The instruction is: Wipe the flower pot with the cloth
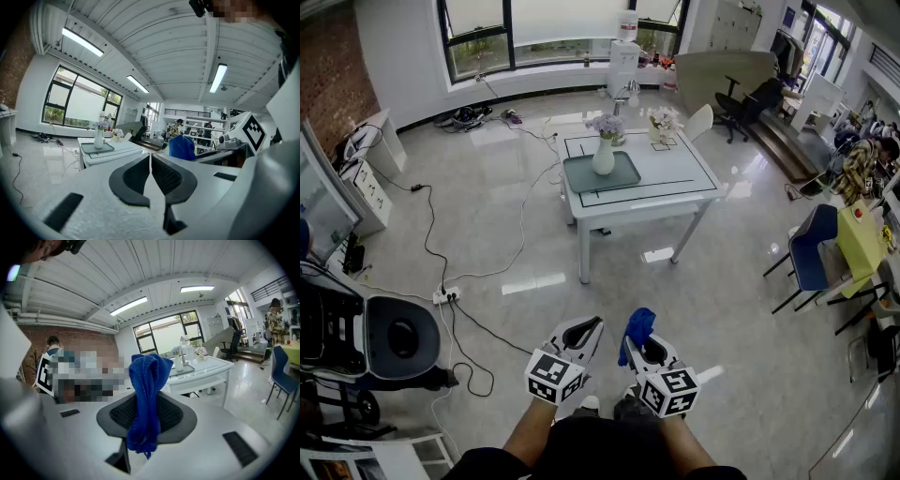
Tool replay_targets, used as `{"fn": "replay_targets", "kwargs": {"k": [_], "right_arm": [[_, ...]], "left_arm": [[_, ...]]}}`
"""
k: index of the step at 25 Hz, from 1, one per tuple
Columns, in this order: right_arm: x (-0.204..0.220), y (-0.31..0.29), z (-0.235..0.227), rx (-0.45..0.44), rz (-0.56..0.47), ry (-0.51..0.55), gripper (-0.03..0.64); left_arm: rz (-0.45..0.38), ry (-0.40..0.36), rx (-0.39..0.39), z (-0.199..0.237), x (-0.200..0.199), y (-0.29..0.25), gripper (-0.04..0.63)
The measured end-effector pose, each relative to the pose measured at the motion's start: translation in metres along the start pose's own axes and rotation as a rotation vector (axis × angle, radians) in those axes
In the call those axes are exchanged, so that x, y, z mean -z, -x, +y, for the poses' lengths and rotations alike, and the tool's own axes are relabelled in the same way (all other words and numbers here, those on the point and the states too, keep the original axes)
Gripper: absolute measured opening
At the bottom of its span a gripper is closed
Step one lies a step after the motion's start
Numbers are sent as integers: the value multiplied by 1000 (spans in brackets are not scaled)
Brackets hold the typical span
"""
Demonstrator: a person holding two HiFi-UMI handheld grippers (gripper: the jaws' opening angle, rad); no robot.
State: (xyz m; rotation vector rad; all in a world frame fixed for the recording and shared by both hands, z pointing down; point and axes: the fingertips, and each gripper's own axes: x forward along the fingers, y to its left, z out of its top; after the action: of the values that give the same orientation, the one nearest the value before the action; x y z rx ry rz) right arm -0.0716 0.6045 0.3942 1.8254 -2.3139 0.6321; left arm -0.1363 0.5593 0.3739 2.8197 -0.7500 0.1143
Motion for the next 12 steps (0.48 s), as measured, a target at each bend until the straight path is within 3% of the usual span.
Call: {"fn": "replay_targets", "kwargs": {"k": [12], "right_arm": [[-5, -6, 1, 17, -31, -22, 107]], "left_arm": [[3, 8, 14, 11, 2, -1, 18]]}}
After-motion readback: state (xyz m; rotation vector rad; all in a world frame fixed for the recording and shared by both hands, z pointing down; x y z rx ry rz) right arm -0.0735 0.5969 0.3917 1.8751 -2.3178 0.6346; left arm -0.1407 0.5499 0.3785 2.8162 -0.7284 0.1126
